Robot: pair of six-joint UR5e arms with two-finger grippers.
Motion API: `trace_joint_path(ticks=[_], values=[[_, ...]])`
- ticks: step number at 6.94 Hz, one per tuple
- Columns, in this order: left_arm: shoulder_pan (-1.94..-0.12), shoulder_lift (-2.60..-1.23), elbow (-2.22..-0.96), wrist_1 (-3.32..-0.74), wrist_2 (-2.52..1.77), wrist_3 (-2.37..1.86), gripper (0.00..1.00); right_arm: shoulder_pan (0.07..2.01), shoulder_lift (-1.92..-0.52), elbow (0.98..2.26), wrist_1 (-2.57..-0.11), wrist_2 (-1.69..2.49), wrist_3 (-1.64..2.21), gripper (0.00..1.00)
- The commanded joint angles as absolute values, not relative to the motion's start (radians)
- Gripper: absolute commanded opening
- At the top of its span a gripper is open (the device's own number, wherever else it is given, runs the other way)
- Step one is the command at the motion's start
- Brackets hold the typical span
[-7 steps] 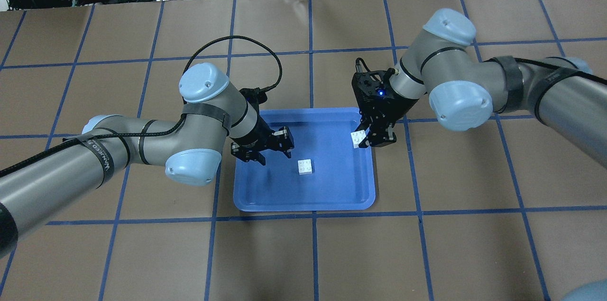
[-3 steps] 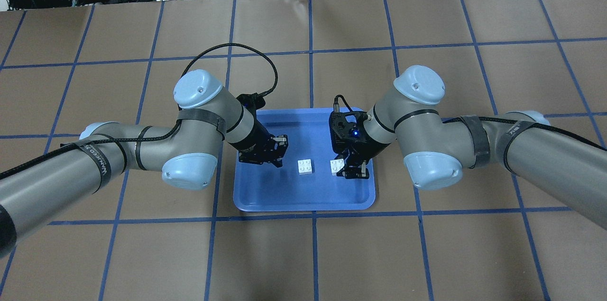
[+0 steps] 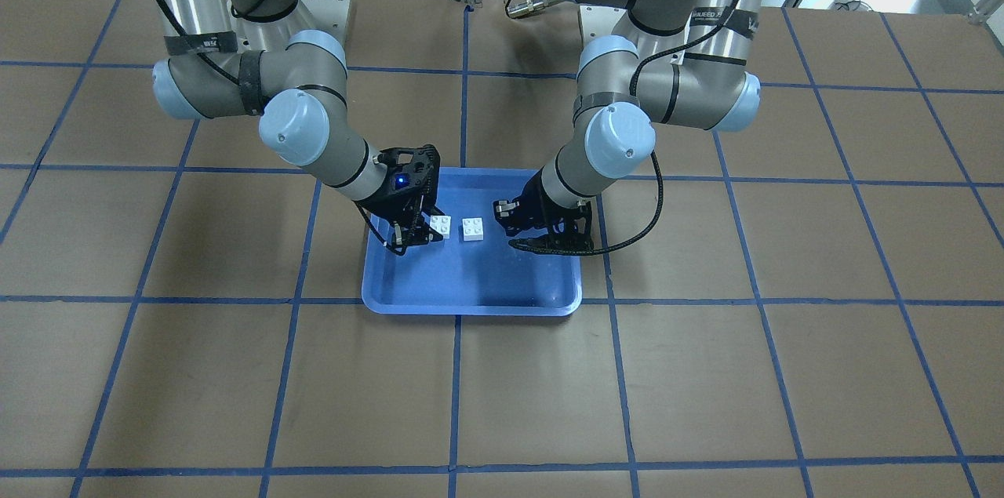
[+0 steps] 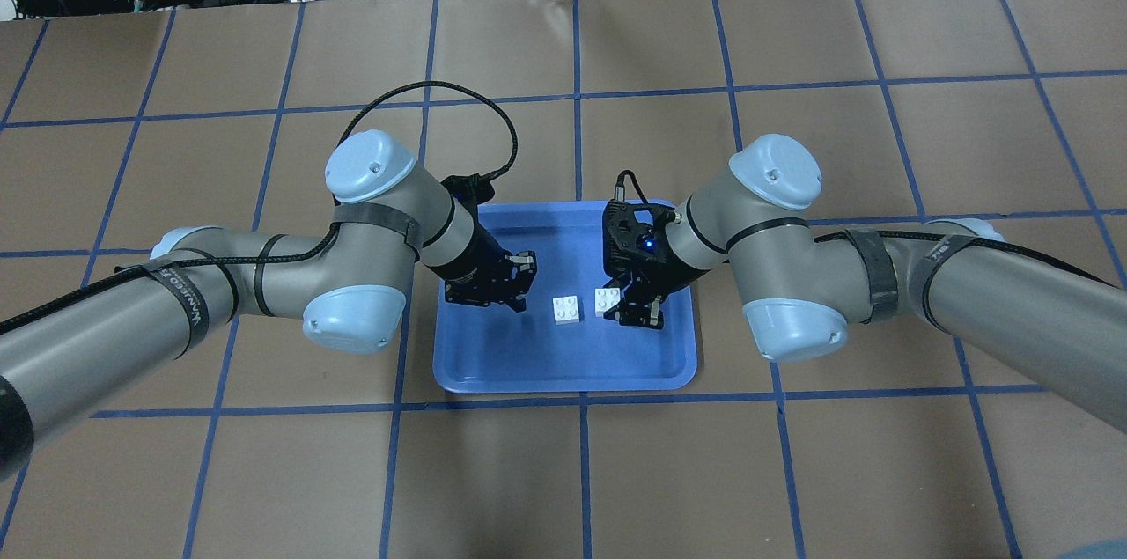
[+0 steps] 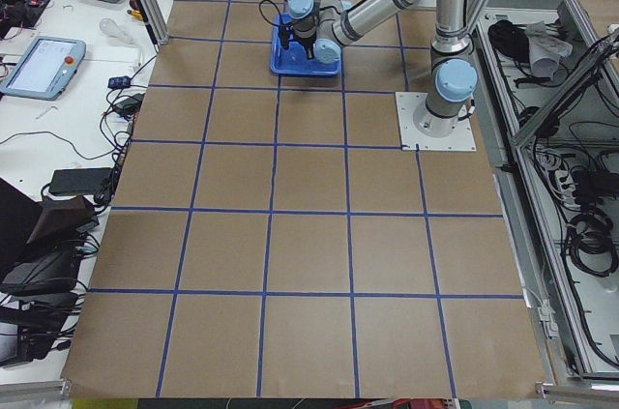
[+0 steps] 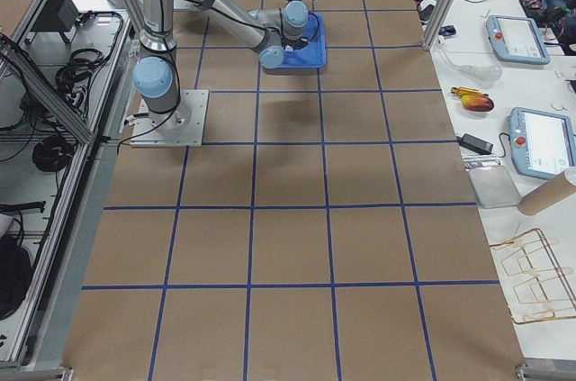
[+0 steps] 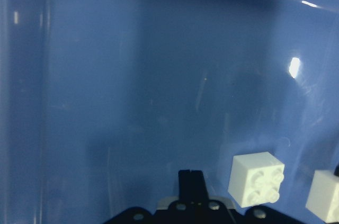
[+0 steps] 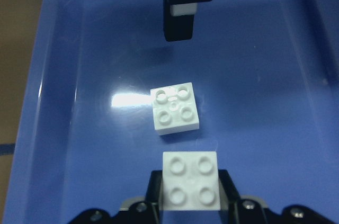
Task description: Assemble white blocks and place on blue tray
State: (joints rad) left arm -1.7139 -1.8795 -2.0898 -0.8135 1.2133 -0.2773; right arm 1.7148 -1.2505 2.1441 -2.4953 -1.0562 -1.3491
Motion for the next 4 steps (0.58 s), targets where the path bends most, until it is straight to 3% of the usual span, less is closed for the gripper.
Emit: trace_joint_path(ticks=[1,4], values=[[-1.717,-1.885,-2.088,-0.799,1.213,-0.284,0.0,1.715,-1.223,2.137,-2.543,-1.06,-1.348,0.0],[-1.724,-1.882,-2.083,-0.792,1.213,-0.295,0.0,1.766,-1.212,2.138,-2.575,-1.069,-1.348,0.0]])
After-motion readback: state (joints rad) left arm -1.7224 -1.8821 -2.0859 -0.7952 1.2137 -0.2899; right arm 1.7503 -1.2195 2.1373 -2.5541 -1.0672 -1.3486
